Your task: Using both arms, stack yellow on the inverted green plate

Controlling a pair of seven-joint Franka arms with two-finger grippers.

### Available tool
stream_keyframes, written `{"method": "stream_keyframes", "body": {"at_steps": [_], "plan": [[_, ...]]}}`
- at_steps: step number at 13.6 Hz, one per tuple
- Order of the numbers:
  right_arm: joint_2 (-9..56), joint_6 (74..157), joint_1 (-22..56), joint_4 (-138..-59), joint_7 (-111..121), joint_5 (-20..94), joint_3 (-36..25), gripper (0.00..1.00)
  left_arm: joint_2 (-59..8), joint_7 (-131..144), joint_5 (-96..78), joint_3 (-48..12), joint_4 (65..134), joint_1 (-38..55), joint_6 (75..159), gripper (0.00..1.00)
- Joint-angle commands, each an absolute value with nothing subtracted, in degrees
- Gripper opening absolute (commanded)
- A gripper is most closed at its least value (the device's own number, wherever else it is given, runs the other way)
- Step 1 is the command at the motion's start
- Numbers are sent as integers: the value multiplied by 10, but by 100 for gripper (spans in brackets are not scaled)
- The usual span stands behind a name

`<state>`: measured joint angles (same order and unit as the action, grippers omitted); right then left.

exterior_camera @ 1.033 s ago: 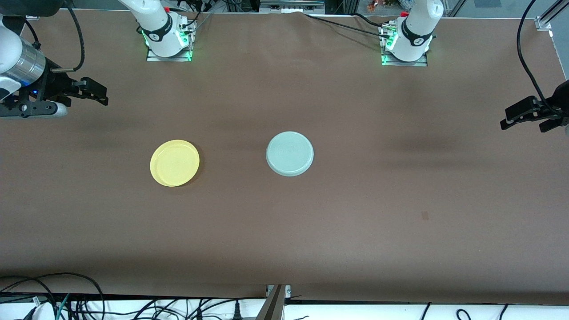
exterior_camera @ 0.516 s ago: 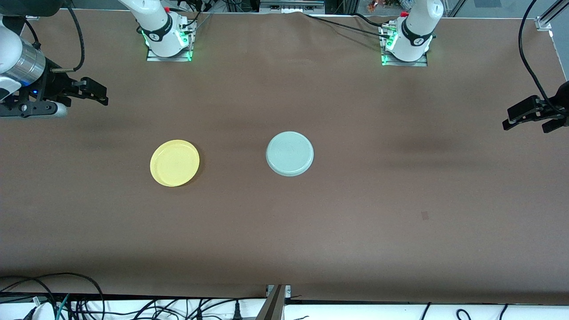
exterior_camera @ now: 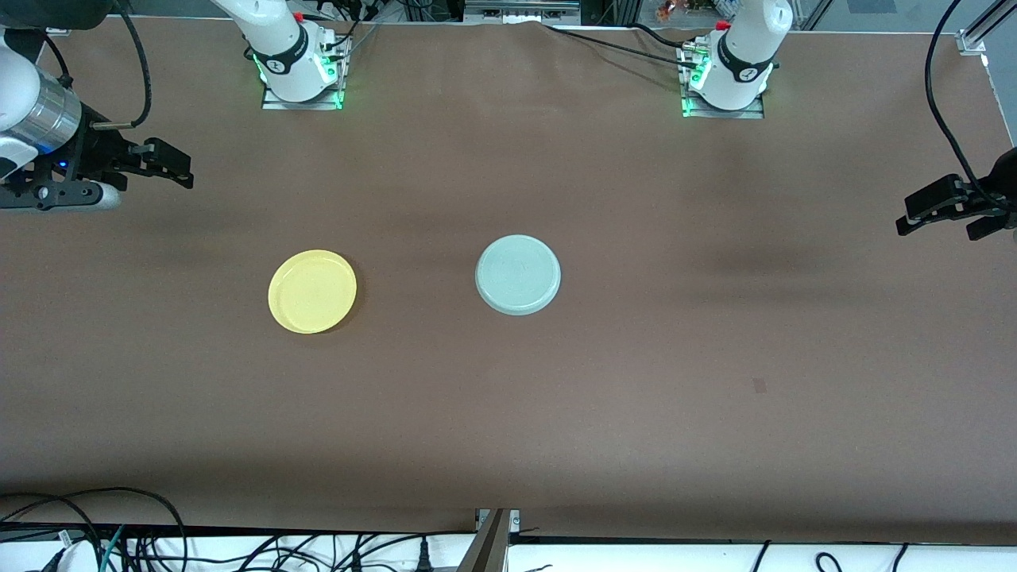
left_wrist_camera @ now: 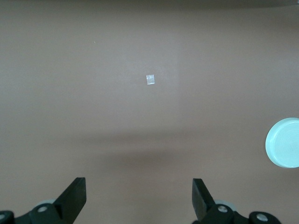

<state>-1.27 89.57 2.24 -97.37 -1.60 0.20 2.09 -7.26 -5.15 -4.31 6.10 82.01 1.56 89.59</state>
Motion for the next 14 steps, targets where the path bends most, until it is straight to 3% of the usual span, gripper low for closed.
{"method": "stream_keyframes", "body": {"at_steps": [1, 7, 12, 14], "plan": [[-17, 889, 20, -971, -13, 7, 22, 100, -81, -51, -49, 60, 801, 12, 889, 100], [-9, 889, 26, -963, -10, 4, 24, 100, -81, -51, -49, 60, 801, 12, 889, 100], [68, 887, 48, -967, -11, -34, 21, 100, -81, -51, -49, 60, 801, 12, 889, 100], [118, 930, 48, -979, -12, -28, 21, 100, -81, -52, -50, 60, 801, 11, 889, 100]]}}
